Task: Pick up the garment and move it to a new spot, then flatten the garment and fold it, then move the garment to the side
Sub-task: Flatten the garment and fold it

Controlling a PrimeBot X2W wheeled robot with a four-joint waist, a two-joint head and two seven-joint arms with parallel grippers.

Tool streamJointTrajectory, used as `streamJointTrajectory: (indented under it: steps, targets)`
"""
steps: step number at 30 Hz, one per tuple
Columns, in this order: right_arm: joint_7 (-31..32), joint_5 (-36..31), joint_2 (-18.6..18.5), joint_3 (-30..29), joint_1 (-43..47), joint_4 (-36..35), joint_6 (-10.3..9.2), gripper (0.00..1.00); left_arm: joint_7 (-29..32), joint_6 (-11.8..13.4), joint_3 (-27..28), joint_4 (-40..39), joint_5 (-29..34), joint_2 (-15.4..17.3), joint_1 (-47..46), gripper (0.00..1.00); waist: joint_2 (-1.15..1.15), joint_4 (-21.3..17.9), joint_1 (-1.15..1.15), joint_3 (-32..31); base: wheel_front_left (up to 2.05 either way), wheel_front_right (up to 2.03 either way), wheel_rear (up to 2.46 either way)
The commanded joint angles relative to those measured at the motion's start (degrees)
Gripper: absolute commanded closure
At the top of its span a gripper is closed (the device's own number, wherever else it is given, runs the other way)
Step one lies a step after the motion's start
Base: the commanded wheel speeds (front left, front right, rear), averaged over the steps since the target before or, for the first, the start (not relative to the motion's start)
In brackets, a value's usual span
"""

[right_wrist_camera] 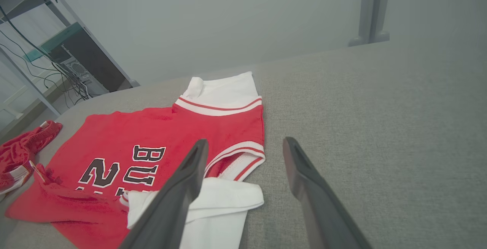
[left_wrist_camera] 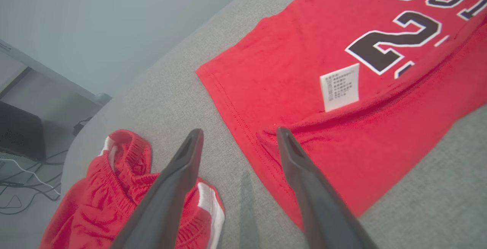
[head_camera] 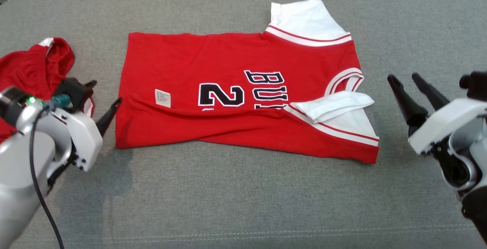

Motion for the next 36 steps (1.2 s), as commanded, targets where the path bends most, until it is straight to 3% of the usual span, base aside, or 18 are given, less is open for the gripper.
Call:
streamJointTrajectory:
  steps: [1, 8, 17, 24, 36]
  targets:
    - [-1.3, -0.6, -0.9, 0.2, 3.0, -1.1, -0.16, 0.0, -1.1, 1.1, 2.5, 0.4, -0.7, 1.6, 0.8, 0.0, 0.0, 0.5, 0.0, -1.3, 0.0, 0.0, 0.0]
    - [-3.3, -0.9, -1.0, -0.2, 9.8, -1.6, -0.16, 0.0, -2.6, 4.0, 5.7, 0.0, -3.0, -1.1, 8.1, 0.0, 0.0, 1.2, 0.0, -4.2, 0.0, 0.0, 0.0]
    - [-4.6, 0.3, 1.5, -0.8, 18.6, -0.9, -0.16, 0.0, -2.7, 8.5, 15.8, -8.8, -0.2, -2.3, 18.8, 0.0, 0.0, 2.2, 0.0, -6.5, 0.0, 0.0, 0.0]
    - [-4.7, 1.4, 4.2, -0.3, 21.0, 0.7, -0.16, 0.0, -2.7, 8.8, 21.2, -11.7, 3.8, -3.0, 23.7, 0.0, 0.0, 2.9, 0.0, -6.7, 0.0, 0.0, 0.0]
    - [-6.2, 8.5, 7.8, -0.8, 19.7, 4.1, -0.16, 0.0, -2.7, 6.3, 26.4, -11.5, 9.1, -5.0, 25.3, 0.0, 0.0, 5.0, 0.0, -6.1, 0.0, 0.0, 0.0]
